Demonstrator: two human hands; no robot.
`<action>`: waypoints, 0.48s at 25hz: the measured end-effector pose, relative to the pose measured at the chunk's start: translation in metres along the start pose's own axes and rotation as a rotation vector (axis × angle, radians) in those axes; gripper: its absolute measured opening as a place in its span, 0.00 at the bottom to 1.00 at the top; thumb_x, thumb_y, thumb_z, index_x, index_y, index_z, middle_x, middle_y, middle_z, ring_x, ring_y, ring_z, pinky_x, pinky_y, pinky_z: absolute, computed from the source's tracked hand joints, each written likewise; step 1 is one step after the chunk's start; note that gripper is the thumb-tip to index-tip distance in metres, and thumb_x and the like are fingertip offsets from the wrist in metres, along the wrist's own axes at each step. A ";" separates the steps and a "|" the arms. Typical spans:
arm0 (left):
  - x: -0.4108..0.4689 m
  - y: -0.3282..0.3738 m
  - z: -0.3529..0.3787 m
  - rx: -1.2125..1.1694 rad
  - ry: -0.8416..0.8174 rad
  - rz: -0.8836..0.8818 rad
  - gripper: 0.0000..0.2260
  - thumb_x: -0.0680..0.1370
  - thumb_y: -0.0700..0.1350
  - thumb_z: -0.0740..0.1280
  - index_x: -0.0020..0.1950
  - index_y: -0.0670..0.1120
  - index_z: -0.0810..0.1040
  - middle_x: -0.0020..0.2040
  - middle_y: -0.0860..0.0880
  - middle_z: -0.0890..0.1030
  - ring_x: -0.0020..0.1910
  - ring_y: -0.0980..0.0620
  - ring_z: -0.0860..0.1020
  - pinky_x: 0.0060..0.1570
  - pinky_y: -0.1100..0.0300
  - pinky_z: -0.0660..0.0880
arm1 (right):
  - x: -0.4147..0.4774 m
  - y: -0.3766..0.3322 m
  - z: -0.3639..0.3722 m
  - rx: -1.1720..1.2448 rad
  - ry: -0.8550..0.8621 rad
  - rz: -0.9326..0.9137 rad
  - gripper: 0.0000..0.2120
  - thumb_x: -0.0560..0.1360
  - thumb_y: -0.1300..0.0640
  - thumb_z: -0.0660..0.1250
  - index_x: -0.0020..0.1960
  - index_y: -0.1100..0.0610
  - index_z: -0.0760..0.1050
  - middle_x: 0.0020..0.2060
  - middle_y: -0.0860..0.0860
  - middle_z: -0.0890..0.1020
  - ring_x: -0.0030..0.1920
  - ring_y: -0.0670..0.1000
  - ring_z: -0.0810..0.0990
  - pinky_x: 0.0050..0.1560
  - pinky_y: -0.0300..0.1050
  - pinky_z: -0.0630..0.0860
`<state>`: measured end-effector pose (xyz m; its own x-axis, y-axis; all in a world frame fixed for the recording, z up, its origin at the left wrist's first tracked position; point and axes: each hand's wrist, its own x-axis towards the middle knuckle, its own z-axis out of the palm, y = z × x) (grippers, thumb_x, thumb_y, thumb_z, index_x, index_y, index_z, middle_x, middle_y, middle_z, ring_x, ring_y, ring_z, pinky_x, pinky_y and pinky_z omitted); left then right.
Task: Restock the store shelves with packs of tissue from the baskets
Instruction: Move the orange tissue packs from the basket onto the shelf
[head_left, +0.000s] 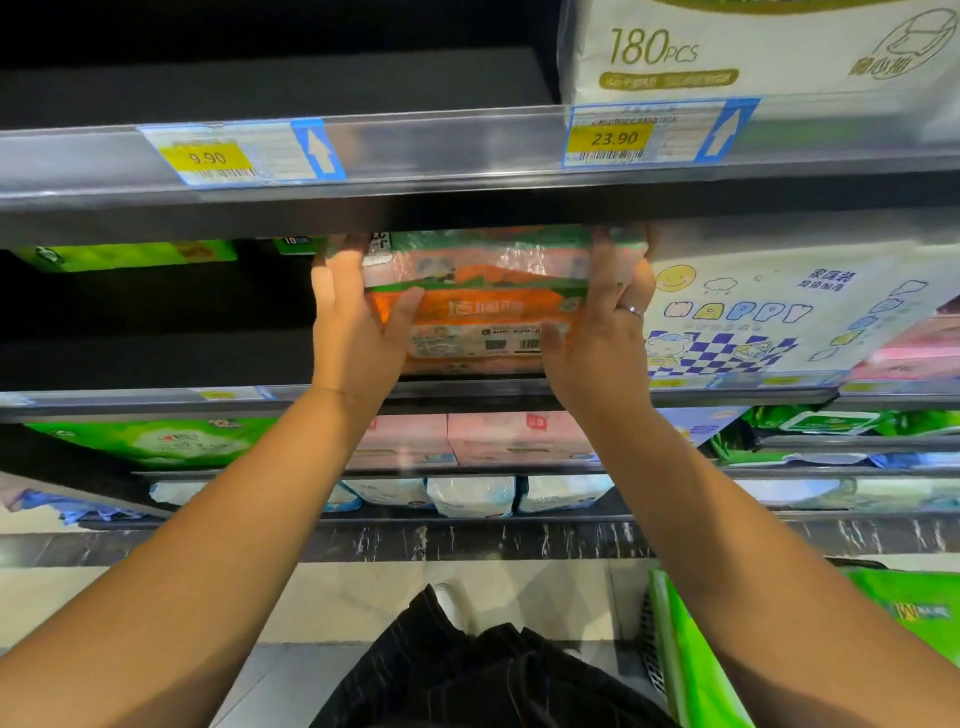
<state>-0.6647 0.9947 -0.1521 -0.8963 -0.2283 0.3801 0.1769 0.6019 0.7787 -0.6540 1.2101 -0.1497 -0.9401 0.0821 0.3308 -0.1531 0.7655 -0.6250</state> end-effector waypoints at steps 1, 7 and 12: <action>0.001 -0.004 0.003 0.012 -0.014 0.024 0.22 0.77 0.52 0.68 0.66 0.45 0.65 0.61 0.43 0.66 0.52 0.51 0.75 0.49 0.46 0.80 | 0.001 0.002 0.002 -0.021 -0.003 0.000 0.41 0.75 0.58 0.68 0.72 0.40 0.43 0.72 0.63 0.56 0.60 0.65 0.74 0.54 0.55 0.77; 0.008 -0.034 0.020 0.234 -0.039 0.170 0.30 0.75 0.46 0.71 0.67 0.53 0.53 0.64 0.32 0.66 0.45 0.37 0.79 0.40 0.46 0.80 | -0.003 0.026 0.037 -0.131 -0.120 0.040 0.46 0.74 0.59 0.68 0.77 0.43 0.39 0.74 0.63 0.49 0.65 0.66 0.70 0.54 0.55 0.77; 0.003 -0.062 0.029 0.305 -0.183 0.208 0.44 0.74 0.40 0.71 0.72 0.64 0.42 0.74 0.35 0.54 0.58 0.36 0.76 0.51 0.45 0.78 | -0.001 0.040 0.048 -0.279 -0.247 0.134 0.47 0.74 0.58 0.67 0.77 0.42 0.35 0.74 0.62 0.45 0.64 0.65 0.71 0.52 0.53 0.76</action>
<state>-0.6906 0.9793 -0.2135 -0.9167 0.0456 0.3971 0.2580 0.8262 0.5008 -0.6733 1.2099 -0.2086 -0.9963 0.0630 0.0585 0.0324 0.9053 -0.4235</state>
